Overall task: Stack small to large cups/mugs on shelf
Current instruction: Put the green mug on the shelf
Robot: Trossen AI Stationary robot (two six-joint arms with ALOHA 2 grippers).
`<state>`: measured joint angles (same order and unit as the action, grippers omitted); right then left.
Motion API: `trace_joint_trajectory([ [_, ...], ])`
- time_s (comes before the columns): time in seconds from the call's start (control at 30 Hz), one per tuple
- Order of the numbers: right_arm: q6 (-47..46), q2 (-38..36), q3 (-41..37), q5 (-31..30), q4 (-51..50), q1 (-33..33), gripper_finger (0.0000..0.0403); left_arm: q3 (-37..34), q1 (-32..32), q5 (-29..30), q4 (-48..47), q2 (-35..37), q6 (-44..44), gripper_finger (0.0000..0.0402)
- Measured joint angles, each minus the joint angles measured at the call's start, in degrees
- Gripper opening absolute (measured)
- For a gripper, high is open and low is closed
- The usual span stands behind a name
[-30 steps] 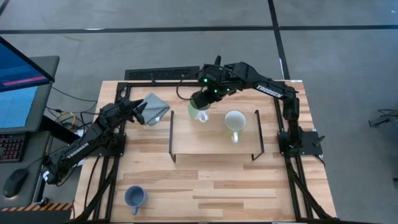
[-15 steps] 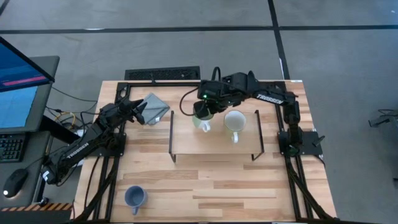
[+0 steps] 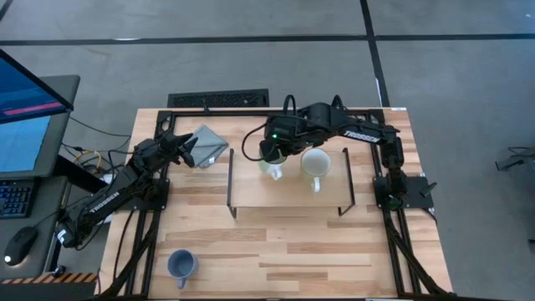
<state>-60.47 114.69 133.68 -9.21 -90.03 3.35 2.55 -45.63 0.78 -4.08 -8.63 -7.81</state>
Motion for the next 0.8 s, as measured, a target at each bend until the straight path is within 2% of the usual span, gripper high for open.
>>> trace_joint_trajectory([
  [0.8,-0.47,0.09,-0.12,-2.83,0.01,-1.86,0.0021,0.00,0.00,0.02,0.02,-0.01,-0.17,0.0125],
])
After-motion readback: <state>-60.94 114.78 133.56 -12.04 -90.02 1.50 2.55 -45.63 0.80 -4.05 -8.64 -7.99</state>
